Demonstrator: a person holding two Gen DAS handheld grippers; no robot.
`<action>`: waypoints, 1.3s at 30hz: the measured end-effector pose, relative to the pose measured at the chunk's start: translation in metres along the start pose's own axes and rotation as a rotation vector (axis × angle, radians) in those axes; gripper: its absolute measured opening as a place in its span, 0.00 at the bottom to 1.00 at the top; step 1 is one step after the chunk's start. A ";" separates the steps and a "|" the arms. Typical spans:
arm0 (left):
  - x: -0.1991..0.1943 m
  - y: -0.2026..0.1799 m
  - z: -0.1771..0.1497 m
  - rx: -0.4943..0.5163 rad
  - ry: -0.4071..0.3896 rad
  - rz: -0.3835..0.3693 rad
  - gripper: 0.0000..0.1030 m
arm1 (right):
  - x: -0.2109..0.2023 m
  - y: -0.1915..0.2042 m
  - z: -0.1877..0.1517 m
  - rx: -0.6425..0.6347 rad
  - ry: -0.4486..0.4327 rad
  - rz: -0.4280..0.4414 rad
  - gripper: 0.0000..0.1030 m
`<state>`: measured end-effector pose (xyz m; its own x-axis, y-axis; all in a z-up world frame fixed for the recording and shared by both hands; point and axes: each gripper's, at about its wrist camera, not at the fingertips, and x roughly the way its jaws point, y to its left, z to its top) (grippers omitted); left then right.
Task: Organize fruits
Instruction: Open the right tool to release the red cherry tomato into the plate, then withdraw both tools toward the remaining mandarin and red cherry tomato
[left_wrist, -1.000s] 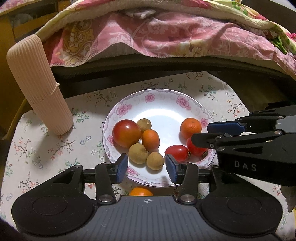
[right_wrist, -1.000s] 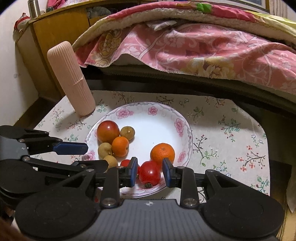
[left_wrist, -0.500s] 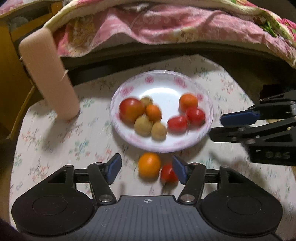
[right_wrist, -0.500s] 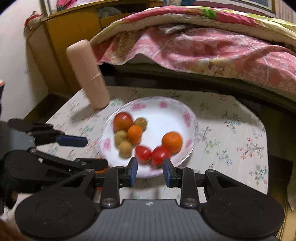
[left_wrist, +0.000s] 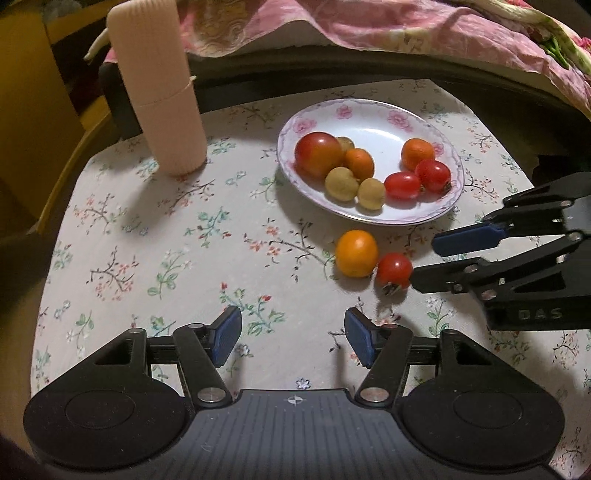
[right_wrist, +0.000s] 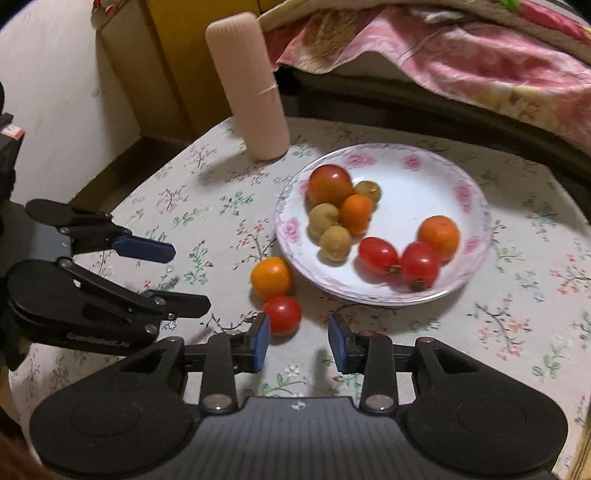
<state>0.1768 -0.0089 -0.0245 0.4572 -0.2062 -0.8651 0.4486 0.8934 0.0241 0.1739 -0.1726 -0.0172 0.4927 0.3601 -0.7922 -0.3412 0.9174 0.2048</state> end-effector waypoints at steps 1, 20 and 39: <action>0.000 0.001 0.000 -0.001 0.001 0.000 0.67 | 0.003 0.002 0.001 -0.003 0.004 0.003 0.36; 0.004 -0.007 0.005 0.018 -0.005 -0.015 0.70 | 0.033 0.012 0.006 -0.024 0.082 0.016 0.30; 0.047 -0.040 0.029 0.046 -0.024 -0.041 0.66 | -0.009 -0.035 -0.023 0.073 0.088 -0.024 0.30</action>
<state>0.2029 -0.0659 -0.0515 0.4556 -0.2527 -0.8535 0.5020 0.8648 0.0120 0.1629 -0.2116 -0.0305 0.4267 0.3247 -0.8441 -0.2690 0.9367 0.2243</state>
